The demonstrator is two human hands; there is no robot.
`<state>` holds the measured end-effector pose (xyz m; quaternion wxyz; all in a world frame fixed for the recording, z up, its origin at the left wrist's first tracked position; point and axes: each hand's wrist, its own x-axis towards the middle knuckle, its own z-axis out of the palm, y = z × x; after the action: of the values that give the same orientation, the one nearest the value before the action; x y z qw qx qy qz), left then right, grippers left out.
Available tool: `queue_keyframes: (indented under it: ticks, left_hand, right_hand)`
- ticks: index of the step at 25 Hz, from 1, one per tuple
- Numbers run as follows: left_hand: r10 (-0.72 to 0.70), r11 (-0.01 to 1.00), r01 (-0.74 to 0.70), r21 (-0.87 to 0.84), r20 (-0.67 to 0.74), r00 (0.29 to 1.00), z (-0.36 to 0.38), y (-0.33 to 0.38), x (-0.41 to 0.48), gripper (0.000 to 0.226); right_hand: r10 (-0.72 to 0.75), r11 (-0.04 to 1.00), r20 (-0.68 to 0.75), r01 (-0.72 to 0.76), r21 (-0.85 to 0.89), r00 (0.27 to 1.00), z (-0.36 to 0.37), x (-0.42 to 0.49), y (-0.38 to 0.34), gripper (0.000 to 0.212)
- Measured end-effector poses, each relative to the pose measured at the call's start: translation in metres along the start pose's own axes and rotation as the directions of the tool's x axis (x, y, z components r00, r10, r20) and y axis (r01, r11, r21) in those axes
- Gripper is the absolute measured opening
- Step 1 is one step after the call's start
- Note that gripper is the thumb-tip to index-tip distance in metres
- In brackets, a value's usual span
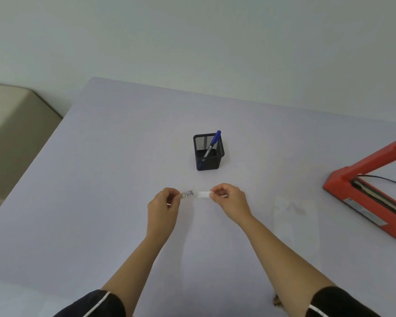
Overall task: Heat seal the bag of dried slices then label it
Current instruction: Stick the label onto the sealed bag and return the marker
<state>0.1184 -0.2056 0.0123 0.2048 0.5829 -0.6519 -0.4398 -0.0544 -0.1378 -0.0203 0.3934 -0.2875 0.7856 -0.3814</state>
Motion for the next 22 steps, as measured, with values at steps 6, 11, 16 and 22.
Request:
queue_keyframes:
  ticks: [6,11,16,22]
  left_hand:
    - [-0.057,0.998,0.057,0.01,0.009,0.998,-0.01,-0.009,-0.012,0.01]
    - [-0.028,1.0,0.028,0.012,0.027,0.999,-0.004,0.001,-0.018,0.01]
    - [0.052,0.998,-0.058,0.023,0.191,0.98,0.057,0.033,-0.032,0.007]
    - [0.109,0.992,-0.123,0.006,0.426,0.898,0.15,0.072,-0.072,0.005]
  right_hand:
    - [0.043,0.953,-0.062,-0.06,-0.297,0.997,0.02,0.013,0.011,0.013]
    - [-0.014,0.976,-0.128,-0.014,-0.216,0.992,0.01,-0.002,0.006,0.024]
    - [-0.091,0.994,-0.248,0.071,-0.088,0.964,-0.066,-0.043,0.039,0.012]
    - [0.042,0.999,-0.437,-0.047,-0.001,0.898,-0.164,-0.086,0.127,0.025]
